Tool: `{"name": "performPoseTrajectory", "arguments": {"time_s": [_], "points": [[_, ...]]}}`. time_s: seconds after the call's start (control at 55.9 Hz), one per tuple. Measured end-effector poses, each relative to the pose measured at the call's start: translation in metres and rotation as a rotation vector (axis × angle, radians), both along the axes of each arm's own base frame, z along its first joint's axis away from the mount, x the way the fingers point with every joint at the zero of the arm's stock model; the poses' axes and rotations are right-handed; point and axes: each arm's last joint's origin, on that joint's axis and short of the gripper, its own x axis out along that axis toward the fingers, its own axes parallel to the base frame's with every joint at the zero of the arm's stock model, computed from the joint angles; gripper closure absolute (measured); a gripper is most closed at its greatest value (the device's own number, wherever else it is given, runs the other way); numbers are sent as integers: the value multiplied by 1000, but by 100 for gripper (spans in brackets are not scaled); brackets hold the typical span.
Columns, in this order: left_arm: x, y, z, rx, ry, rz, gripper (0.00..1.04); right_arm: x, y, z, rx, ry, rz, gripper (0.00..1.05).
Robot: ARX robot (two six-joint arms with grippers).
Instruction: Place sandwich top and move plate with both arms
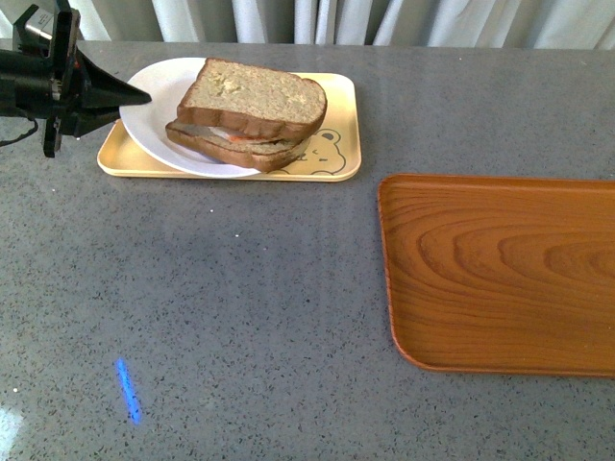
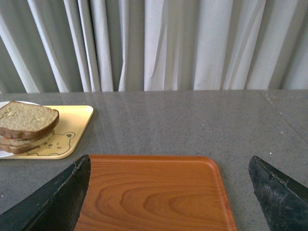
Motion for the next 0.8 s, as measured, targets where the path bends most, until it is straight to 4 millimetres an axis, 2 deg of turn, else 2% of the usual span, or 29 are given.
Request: {"name": "performPoseTrajectory", "arguments": {"time_s": [0.322,0.662,0.698,0.805], "points": [[16,-2,-3,0,9,-11,103,0,0,0,0,0,0,9],[22,-1,-8,16,15,-26,103,0,0,0,0,0,0,9],[22,-1,-8,18,17,-28,99,0,0,0,0,0,0,9],[22,-1,-9,25,13,-38,74,0,0,0,0,0,0,9]]}}
